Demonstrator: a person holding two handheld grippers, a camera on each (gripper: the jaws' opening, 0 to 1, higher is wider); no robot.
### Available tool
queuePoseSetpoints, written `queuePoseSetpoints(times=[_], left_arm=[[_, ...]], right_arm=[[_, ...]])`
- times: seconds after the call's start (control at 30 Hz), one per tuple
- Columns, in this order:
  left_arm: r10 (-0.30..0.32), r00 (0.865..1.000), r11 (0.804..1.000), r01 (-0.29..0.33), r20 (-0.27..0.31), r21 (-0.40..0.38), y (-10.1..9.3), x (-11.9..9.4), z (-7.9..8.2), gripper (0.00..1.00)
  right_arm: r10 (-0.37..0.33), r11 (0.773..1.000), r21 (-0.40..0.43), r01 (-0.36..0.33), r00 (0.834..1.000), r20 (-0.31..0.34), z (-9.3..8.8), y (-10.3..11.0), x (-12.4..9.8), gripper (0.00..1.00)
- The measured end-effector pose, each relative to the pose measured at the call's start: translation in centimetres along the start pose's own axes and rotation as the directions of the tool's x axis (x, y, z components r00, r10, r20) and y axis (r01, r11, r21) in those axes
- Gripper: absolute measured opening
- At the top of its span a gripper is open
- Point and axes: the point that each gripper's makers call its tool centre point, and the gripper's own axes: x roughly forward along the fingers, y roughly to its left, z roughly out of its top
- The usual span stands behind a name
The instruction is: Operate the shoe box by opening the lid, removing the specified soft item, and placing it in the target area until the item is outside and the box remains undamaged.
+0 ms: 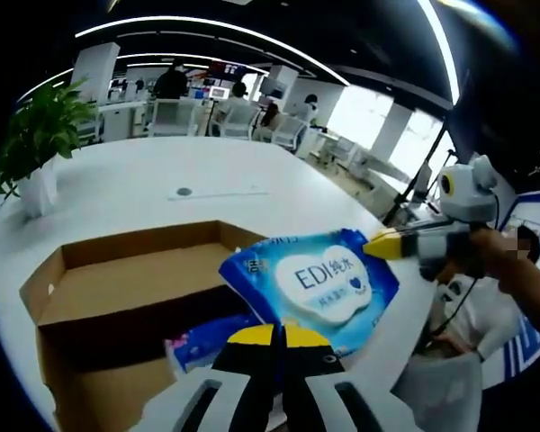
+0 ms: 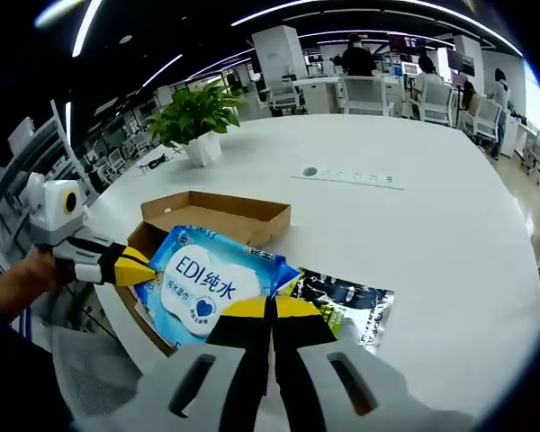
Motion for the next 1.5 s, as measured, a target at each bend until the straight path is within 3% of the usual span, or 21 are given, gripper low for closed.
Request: queuePoseSetpoints(times=[1.0, 1.5], left_arm=[[-0.057, 0.998, 0.996, 0.058, -0.015, 0.062, -5.0, 5.4, 2.2, 0.0], [-0.062, 0.996, 0.991, 0.07, -0.071, 0.113, -5.4, 9.0, 2.6, 0.0]], right_arm=[[-0.086, 0.996, 0.028, 0.086, 0.996, -0.005, -0.4, -6.7, -2.8, 0.0], [-0.118, 0.992, 0.044, 0.119, 0.993, -0.029, -1.3, -10.3, -1.2, 0.0]])
